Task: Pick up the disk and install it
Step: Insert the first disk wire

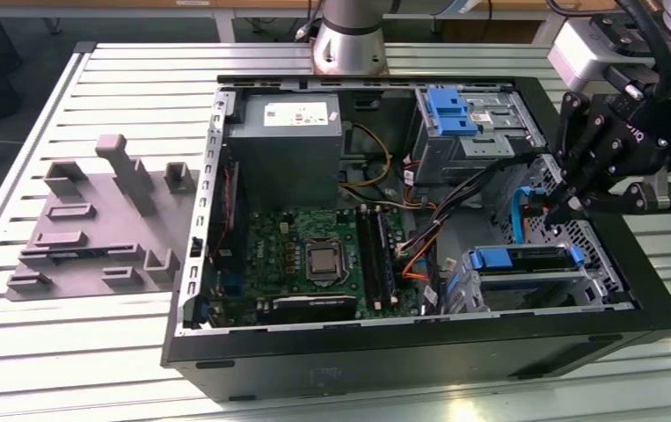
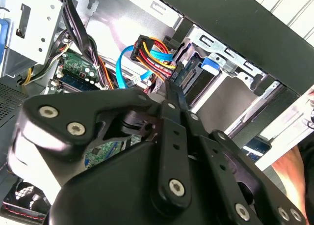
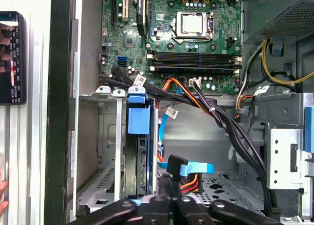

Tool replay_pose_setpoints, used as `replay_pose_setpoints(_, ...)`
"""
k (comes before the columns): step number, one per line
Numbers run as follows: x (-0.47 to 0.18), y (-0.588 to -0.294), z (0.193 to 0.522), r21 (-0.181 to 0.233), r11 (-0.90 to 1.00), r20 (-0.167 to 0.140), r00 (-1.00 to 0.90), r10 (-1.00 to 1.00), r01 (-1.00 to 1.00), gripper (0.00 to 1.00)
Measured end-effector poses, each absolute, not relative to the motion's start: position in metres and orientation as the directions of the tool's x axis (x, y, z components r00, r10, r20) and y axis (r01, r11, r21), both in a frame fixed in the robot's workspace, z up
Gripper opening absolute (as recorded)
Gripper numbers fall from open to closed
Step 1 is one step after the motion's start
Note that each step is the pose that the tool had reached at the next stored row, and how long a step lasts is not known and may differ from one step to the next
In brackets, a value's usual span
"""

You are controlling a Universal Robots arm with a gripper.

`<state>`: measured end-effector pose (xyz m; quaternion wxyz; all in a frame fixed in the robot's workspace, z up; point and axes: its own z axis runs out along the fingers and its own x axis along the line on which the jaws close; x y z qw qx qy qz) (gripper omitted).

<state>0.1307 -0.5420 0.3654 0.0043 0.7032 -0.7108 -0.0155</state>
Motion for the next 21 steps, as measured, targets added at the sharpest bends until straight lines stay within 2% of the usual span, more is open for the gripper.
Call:
replay_pose_setpoints(3, 0.1307, -0.5420, 0.3654, 0.028, 0.011, -0.016, -0.011, -1.000, -1.000, 0.23)
replay_pose_setpoints(4, 0.1306, -0.5420, 0.3654, 0.028, 0.011, -0.016, -0.011, -1.000, -1.000, 0.29)
replay_pose_setpoints(5, 0.1306, -0.5420, 0.3654, 0.028, 0.011, -0.016, -0.011, -1.000, -1.000, 0.29)
replay_pose_setpoints(6, 0.1306, -0.5420, 0.3654, 0.028, 0.011, -0.016, -0.011, -1.000, -1.000, 0.36)
replay_pose_setpoints(9, 0.1306, -0.5420, 0.3654, 0.028, 0.011, -0.016, -0.011, -1.000, -1.000, 0.36)
replay_pose_setpoints(10, 0.1306, -0.5420, 0.3654, 0.028, 0.011, -0.016, -0.011, -1.000, -1.000, 0.34)
replay_pose_setpoints(11, 0.1306, -0.5420, 0.3654, 0.028, 0.011, -0.016, -0.011, -1.000, -1.000, 0.28)
replay_pose_setpoints(12, 0.1307, -0.5420, 0.3654, 0.028, 0.011, -0.016, -0.011, -1.000, -1.000, 0.28)
replay_pose_setpoints(14, 0.1306, -0.5420, 0.3654, 0.028, 0.011, -0.016, -0.011, -1.000, -1.000, 0.16)
replay_pose_setpoints(15, 0.1306, -0.5420, 0.3653, 0.028, 0.011, -0.016, -0.011, -1.000, -1.000, 0.16)
replay_pose_setpoints(16, 0.1307, -0.5420, 0.3653, 0.028, 0.010, -0.016, -0.011, -1.000, -1.000, 0.11)
replay_pose_setpoints(21, 0.1306, -0.5420, 0.3653, 0.028, 0.011, -0.016, -0.011, -1.000, -1.000, 0.11)
